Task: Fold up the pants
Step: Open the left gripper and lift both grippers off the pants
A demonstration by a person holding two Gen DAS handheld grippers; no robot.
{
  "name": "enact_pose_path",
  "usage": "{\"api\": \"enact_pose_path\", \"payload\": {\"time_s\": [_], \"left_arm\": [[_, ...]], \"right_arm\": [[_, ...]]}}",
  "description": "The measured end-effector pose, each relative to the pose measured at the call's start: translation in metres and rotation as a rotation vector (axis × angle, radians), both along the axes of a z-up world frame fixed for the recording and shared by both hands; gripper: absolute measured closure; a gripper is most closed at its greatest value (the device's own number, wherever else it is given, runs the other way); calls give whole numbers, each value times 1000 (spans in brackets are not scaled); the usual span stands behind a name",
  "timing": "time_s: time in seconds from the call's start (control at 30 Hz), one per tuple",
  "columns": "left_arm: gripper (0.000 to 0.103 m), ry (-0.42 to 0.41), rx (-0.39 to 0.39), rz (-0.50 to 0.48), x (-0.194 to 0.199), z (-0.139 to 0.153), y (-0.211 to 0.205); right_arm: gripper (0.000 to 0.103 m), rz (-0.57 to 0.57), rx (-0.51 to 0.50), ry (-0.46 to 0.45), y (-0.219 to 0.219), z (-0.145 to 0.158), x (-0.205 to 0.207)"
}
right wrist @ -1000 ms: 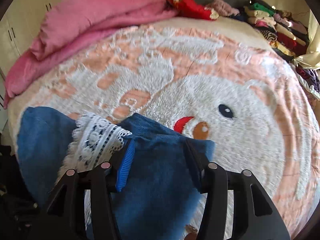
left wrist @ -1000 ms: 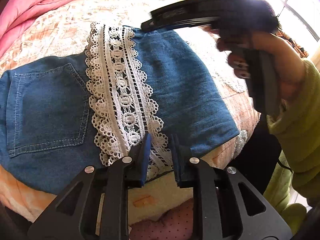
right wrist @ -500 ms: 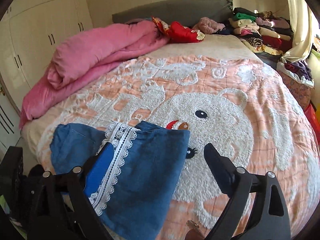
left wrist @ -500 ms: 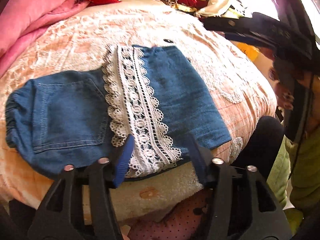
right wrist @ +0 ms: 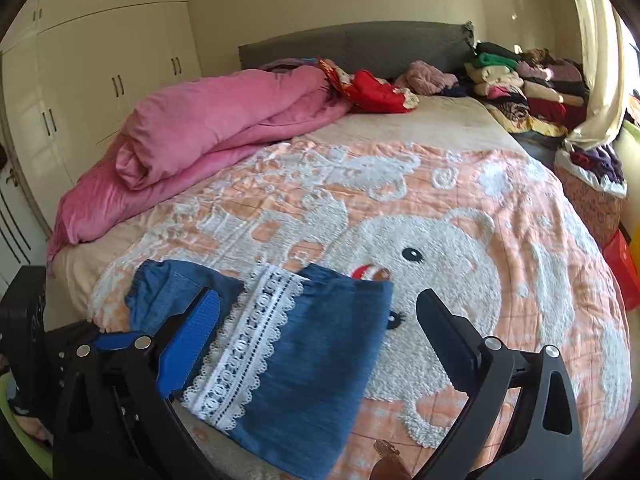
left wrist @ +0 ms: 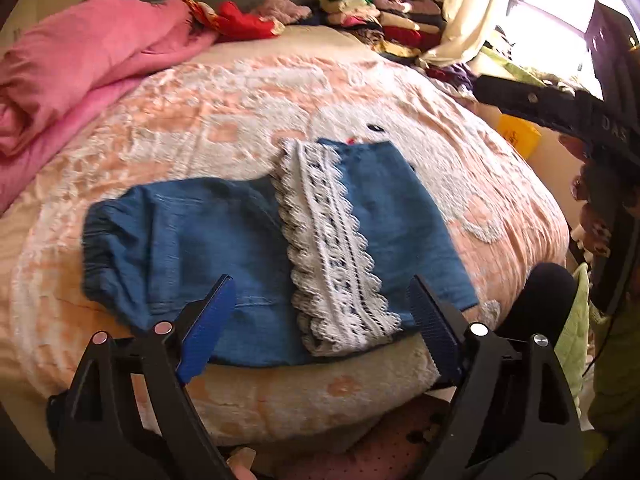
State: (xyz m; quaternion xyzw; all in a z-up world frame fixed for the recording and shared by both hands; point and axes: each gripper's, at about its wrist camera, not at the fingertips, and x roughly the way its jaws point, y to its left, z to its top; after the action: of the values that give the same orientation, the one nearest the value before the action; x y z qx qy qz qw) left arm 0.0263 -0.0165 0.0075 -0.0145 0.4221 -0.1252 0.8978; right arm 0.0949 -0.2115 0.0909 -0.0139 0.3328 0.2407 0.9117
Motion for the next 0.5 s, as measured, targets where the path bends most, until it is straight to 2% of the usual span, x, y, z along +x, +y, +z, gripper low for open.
{"api": "enact_pose_path", "payload": {"time_s": [0.07, 0.5], "left_arm": [[17, -11, 1, 19, -1, 3, 6], [17, -34, -48, 165, -4, 8, 70]], "right_arm": [[5, 17, -2, -6, 7, 3, -2], [5, 143, -44, -30, 69, 18, -2]]}}
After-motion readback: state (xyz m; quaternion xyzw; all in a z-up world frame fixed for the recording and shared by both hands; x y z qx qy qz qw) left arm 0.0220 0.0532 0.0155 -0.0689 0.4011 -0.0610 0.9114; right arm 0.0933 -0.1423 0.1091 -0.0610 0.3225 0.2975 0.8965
